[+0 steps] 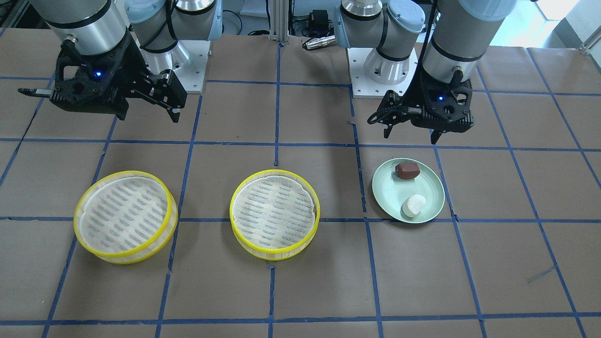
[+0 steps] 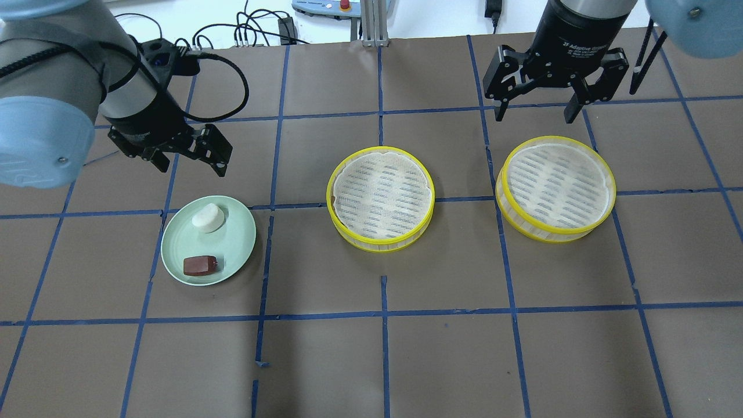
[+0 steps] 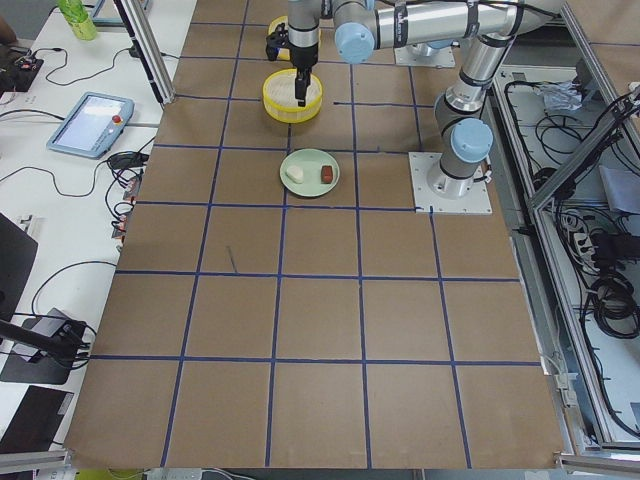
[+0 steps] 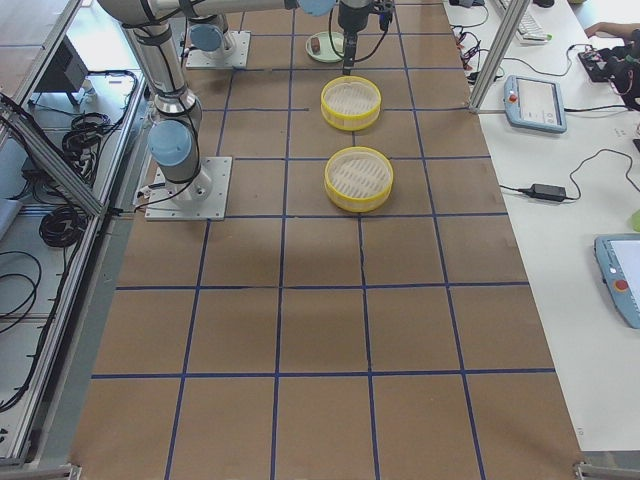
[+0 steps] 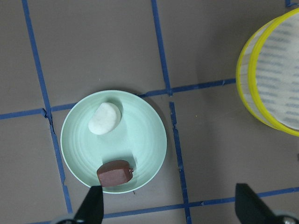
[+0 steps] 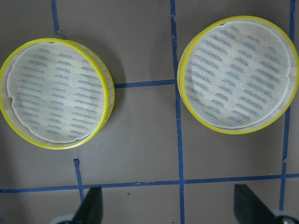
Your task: Stack buns with steamer
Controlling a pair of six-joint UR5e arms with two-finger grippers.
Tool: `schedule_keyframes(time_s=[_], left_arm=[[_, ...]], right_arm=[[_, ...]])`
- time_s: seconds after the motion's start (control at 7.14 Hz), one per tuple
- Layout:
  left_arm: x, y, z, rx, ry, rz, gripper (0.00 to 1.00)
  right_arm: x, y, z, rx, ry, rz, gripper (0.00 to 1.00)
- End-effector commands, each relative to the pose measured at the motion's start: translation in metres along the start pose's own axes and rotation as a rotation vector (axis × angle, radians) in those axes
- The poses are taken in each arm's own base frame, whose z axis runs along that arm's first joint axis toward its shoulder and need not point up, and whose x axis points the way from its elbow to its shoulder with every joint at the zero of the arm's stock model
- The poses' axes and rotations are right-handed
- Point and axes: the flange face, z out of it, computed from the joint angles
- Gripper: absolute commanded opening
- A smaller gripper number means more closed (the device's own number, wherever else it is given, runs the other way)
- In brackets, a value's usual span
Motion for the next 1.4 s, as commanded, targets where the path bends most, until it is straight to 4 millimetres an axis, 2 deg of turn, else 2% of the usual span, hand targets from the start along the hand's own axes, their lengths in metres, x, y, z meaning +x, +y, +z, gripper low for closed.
schedule_keyframes(time_s=[0.0, 0.14, 0.28, 0.42, 0.98, 1.26], left_arm=[[-0.027, -0.028, 0.09, -0.042, 0.008, -0.032, 1.0], [-0.034, -0.054, 0.134, -0.029, 0.0, -0.034, 1.0], [-0.038, -0.07, 0.171, -0.033, 0.0, -0.034, 1.0], [-0.042, -0.075, 0.185, -0.037, -0.007, -0.034, 0.99], [-0.053, -0.072, 0.2, -0.084, -0.09, -0.031, 0.96], [-0.051, -0.058, 0.215, -0.127, -0.099, -0.027, 0.8]], right_arm=[[0.0, 0.0, 0.0, 0.0, 0.0, 0.0, 1.0], [0.0, 0.0, 0.0, 0.0, 0.0, 0.0, 1.0], [0.0, 0.0, 0.0, 0.0, 0.0, 0.0, 1.0], [0.0, 0.0, 0.0, 0.0, 0.0, 0.0, 1.0], [0.0, 0.0, 0.0, 0.0, 0.0, 0.0, 1.0], [0.0, 0.0, 0.0, 0.0, 0.0, 0.0, 1.0]])
